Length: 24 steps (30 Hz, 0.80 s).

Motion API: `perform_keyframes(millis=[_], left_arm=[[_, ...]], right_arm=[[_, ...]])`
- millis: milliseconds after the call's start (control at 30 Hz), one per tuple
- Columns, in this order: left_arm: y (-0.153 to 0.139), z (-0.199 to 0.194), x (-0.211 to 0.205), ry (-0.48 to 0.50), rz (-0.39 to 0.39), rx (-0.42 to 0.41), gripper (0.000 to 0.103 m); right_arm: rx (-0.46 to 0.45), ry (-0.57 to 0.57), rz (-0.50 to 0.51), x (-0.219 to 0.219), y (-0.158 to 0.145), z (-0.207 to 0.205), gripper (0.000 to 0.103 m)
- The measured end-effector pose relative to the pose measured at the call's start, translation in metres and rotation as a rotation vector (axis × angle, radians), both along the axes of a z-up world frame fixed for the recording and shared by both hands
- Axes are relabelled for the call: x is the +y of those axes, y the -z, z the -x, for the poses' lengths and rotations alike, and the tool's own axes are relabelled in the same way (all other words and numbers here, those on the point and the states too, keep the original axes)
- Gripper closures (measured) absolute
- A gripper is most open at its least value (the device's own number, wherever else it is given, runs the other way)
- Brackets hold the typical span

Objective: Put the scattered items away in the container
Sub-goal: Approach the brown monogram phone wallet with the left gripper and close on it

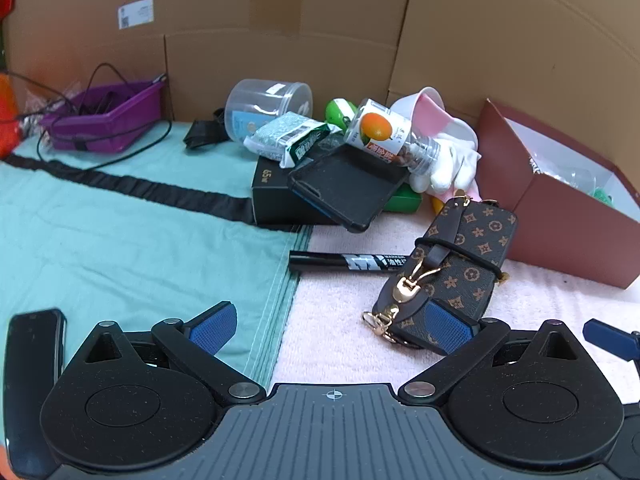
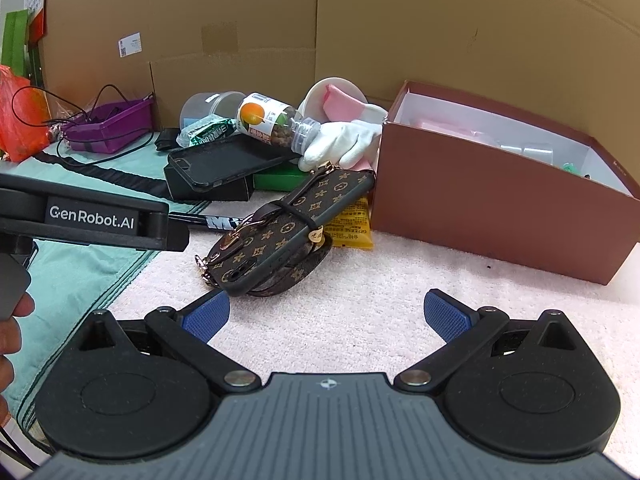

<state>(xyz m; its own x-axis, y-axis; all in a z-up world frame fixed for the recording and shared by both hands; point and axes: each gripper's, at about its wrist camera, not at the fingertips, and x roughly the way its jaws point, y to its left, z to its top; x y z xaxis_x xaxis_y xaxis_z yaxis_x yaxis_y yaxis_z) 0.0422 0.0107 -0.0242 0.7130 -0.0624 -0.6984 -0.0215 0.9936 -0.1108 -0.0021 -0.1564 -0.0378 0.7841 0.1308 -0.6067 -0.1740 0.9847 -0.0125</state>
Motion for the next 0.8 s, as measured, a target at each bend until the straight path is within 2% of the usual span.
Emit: perform_keyframes(millis=[467, 567, 700, 800], left_arm=[[0.017, -0.033, -0.014, 0.065, -0.028, 0.041, 0.0], [0.021, -0.04, -0.013, 0.084, -0.005, 0.041, 0.0], [0.025, -0.048, -0.011, 0.135, 0.049, 0.018, 0.0], [0.029, -0.057, -0.011, 0.163, 0.067, 0.026, 0.0]], right_arm=[[0.018, 0.006, -0.056, -0.004, 0.008, -0.034, 0.0], [0.015, 0.005, -0.064, -0.004, 0.01, -0.039, 0.0], [0.01, -0.005, -0.097, -0.005, 0.013, -0.047, 0.004], [0.005, -0.031, -0.122, -0.007, 0.014, -0.05, 0.013]])
